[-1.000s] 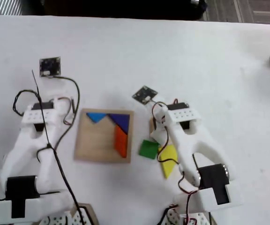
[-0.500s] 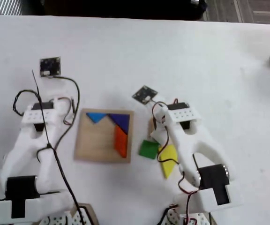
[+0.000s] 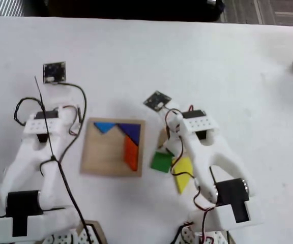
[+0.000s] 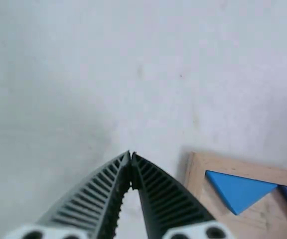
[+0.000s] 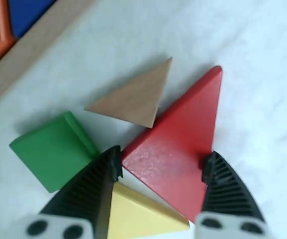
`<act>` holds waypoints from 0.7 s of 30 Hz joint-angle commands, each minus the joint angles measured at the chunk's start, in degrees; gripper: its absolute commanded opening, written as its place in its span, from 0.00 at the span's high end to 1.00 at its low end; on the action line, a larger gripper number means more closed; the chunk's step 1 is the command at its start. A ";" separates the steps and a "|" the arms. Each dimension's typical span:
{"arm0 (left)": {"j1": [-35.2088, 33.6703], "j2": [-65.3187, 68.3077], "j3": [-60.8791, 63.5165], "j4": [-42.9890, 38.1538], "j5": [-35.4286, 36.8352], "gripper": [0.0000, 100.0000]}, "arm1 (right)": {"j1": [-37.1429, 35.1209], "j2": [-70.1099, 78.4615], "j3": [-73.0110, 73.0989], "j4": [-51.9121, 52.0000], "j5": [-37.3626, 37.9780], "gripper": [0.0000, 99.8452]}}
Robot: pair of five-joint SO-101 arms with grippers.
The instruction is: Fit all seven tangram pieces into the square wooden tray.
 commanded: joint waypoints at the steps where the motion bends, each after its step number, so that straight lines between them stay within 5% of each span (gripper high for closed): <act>1: -0.48 -2.59 -0.18 -0.53 -0.70 0.98 | -0.13 -0.57 -1.49 0.04 0.35 0.88; 11: -0.48 -2.59 -0.18 -0.53 -0.70 0.98 | 4.62 -0.75 -1.76 -3.30 -4.48 0.99; 21: -0.48 -2.59 -0.18 -0.53 -0.70 0.98 | 5.85 -0.75 -2.46 -3.03 -5.10 0.97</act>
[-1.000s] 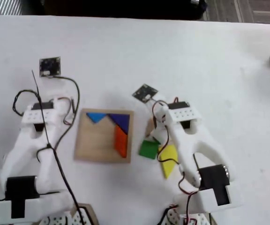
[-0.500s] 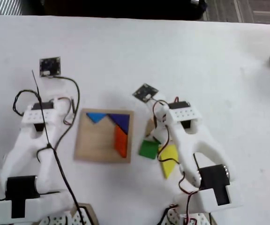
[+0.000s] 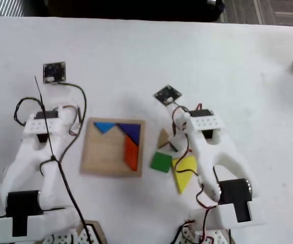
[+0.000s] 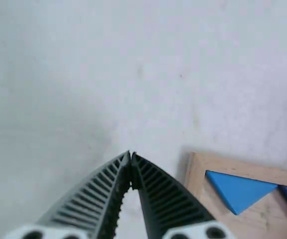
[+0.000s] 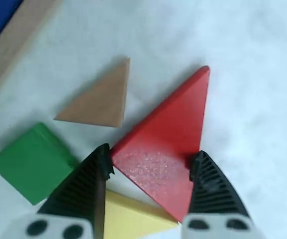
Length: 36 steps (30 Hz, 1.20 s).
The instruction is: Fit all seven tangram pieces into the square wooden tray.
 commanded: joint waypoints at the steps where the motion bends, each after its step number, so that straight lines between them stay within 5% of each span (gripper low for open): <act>1: -0.48 -2.59 -0.18 -0.53 -0.70 0.98 | 1.80 -0.66 -2.81 -0.31 -1.93 0.96; 8: -0.40 -2.59 -0.18 -0.53 -1.58 0.98 | 1.54 -0.66 -5.01 0.57 -4.66 0.72; 27: -0.48 -2.59 -0.70 -1.41 -4.31 0.98 | -3.74 -0.75 -14.24 13.23 -9.93 0.80; 36: -0.48 -1.89 -0.79 -2.90 -4.22 0.98 | -6.99 -0.57 -12.48 9.36 -15.82 0.80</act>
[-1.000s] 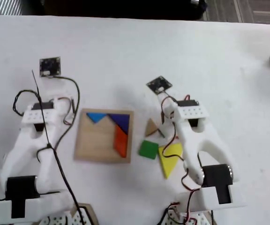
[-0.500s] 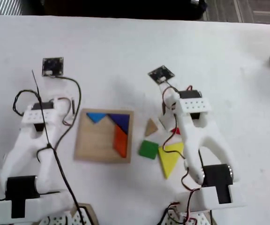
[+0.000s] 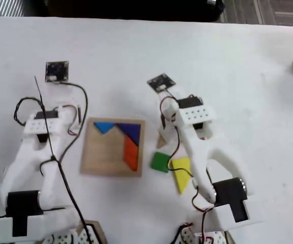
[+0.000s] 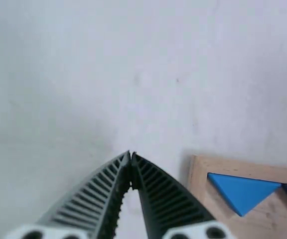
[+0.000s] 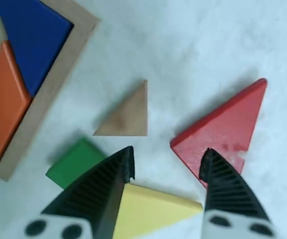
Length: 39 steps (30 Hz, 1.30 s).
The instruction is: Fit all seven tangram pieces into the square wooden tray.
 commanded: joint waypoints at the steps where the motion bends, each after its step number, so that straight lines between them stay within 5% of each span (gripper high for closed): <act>1: -0.48 -1.10 -1.32 -1.76 -0.44 0.98 | -0.66 -0.75 0.44 -4.70 -1.67 0.80; 16: -0.84 6.99 -9.58 4.48 -0.79 0.98 | -4.79 -0.75 5.10 -9.80 -2.29 0.80; 27: -0.57 7.08 -9.58 4.48 -0.88 0.98 | -9.45 -0.48 5.36 -9.63 -34.64 0.80; 39: -0.40 7.16 -9.58 4.48 -0.88 0.98 | -8.40 -0.13 7.74 -15.08 -35.43 0.88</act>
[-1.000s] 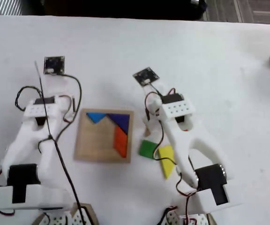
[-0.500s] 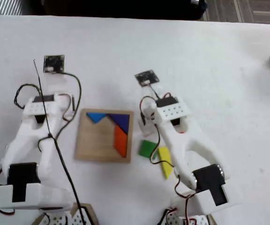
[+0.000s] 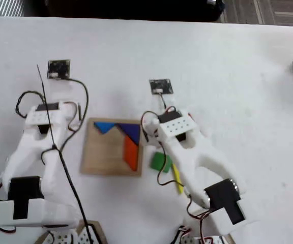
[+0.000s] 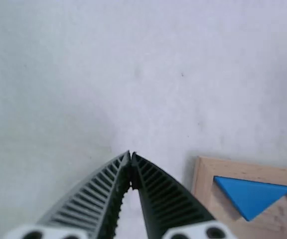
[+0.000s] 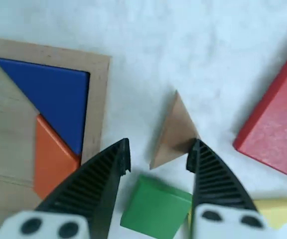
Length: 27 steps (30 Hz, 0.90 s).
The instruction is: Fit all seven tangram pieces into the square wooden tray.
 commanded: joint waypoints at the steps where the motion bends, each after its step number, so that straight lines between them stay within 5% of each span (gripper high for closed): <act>1: -0.22 -0.40 -2.81 0.62 -0.62 0.98 | 1.54 -0.13 -0.09 -1.63 -0.26 0.89; 27: -0.22 -0.40 -2.81 1.23 -0.70 0.98 | 3.47 3.56 -2.46 -0.92 3.43 0.84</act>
